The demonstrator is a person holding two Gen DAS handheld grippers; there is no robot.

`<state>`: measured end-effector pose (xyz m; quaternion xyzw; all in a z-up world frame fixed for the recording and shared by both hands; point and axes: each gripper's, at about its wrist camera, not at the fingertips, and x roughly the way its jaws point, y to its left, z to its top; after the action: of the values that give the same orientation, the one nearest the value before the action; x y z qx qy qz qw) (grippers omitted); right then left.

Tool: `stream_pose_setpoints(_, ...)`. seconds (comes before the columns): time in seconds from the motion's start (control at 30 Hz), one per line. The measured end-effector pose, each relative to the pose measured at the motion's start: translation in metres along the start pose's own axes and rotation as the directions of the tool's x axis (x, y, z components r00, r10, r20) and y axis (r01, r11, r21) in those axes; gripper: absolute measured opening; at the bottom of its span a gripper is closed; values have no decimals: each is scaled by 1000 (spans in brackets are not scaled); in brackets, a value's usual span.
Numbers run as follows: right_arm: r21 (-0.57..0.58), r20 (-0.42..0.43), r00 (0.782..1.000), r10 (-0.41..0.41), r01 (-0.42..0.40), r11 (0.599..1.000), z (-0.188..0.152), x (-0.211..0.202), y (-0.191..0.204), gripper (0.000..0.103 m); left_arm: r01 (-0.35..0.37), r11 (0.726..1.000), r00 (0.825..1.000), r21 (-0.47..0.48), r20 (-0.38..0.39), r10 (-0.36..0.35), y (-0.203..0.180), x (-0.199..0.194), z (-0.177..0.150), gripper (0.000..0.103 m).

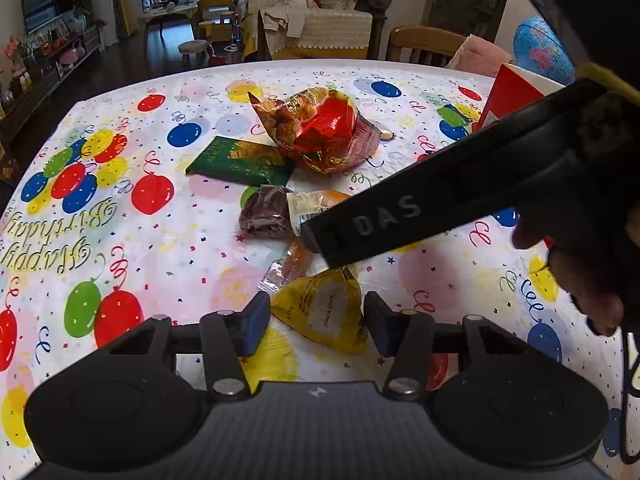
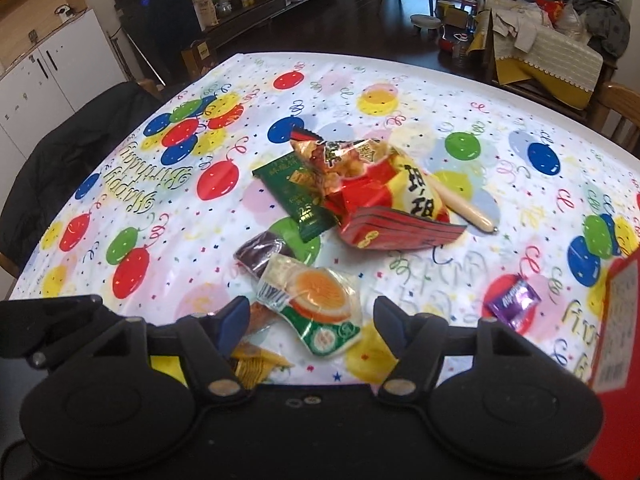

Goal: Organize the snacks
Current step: 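Move both tools back over the snack pile on the table, then grasp the yellow snack bag with left tool while right tool grasps round cracker packet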

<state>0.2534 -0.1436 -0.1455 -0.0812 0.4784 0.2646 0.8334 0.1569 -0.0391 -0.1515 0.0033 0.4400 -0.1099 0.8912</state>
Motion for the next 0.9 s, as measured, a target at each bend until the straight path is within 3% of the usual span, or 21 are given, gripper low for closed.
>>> stream_pose_setpoints(0.13, -16, -11, 1000, 5, -5, 1000, 0, 8, 1, 56, 0, 1000, 1000, -6, -6, 0, 0, 2, 1, 48)
stream_pose_setpoints(0.33, -18, 1, 1000, -1, 1, 1000, -2, 7, 0, 51, -4, 1000, 1000, -19, -6, 4, 1, 1, 1, 43)
stream_pose_setpoints(0.5, 4, 3, 1000, -10, 10, 1000, -6, 2, -1, 48, -2, 1000, 1000, -20, -6, 2, 1, -1, 1, 38)
stream_pose_setpoints(0.57, 16, 6, 1000, -17, 17, 1000, -8, -2, -3, 48, 1, 1000, 1000, -26, -8, -1, 2, -2, 2, 32)
stream_pose_setpoints(0.9, 85, 46, 998, -46, 42, 995, -22, -36, -12, 47, 11, 999, 1000, -44, -4, -11, 1, -15, 0, 29)
